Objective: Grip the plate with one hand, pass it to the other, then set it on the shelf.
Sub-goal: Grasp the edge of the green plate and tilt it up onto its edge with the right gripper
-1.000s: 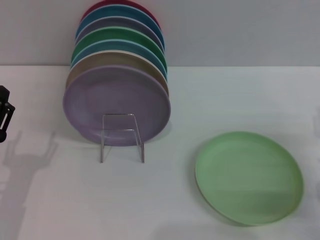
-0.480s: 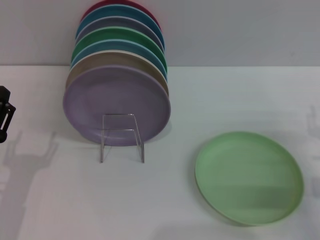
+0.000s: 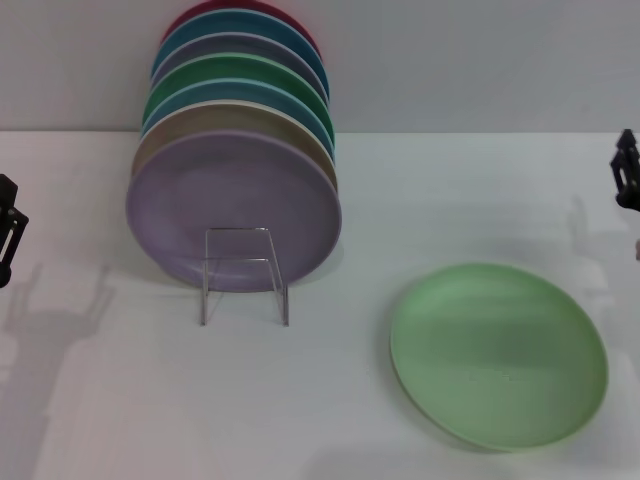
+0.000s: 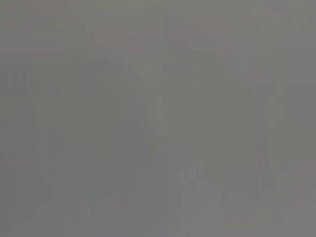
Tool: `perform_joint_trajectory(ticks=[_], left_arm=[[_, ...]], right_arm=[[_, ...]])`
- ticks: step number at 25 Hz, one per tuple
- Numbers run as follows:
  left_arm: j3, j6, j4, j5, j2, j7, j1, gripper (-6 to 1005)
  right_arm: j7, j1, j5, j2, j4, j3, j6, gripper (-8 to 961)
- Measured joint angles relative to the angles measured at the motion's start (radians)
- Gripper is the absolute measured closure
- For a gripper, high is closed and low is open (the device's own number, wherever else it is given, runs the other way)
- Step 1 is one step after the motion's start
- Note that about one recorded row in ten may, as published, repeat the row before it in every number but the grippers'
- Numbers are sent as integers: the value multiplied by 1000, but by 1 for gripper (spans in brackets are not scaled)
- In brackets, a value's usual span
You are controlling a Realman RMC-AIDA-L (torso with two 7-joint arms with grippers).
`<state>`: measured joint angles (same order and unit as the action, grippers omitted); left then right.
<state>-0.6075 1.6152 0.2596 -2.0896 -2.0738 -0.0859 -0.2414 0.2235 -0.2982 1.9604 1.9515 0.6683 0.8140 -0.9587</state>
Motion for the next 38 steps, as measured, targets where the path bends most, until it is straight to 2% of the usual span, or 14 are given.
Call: perform_joint_trajectory(ticks=[3,7,8,10,11,12,13,14,15,16,18,24,28,38], left_arm=[[0,0,0,-1,0,0,1,157],[0,0,0,-1,0,0,2,157],[0,0,0,-1,1,0,2,157],[0,-2,0,-1,1,0,2,157],[-1,-3,0,-1,1,0,2,156],[-1,-3,0,-1,1,0,2,156],[-1,-5,0,-1,1,0,-1,156],[-1,-5,0,-1,1,0,-1,156],[-1,-5,0,-1,1,0,-2,156],[-1,-6,0,-1,1,0,-2,156],[0,-6,0,-1,1,0,-5,156],[0,-6,1,3,0,0,-8,156],[0,-6,12,2,-2,-1,-11,156],[0,-30,13,1,-3,-10,-21,156]], right_arm=[[88,41,0,-35,161,87,190,454],[233,92,5,-36,309,230,411,453],[328,127,9,-17,400,353,591,453],[374,143,10,-1,443,422,689,454],[449,160,13,34,502,556,898,455],[449,160,13,34,502,556,898,455],[496,166,32,74,551,706,1118,456],[496,166,32,74,551,706,1118,456],[500,156,77,103,587,833,1303,456],[500,156,77,103,587,833,1303,455],[454,121,176,121,643,987,1579,455],[356,49,307,115,722,1149,1946,455],[331,-62,417,103,745,1295,2255,455],[306,-179,584,65,697,1337,2486,456]])
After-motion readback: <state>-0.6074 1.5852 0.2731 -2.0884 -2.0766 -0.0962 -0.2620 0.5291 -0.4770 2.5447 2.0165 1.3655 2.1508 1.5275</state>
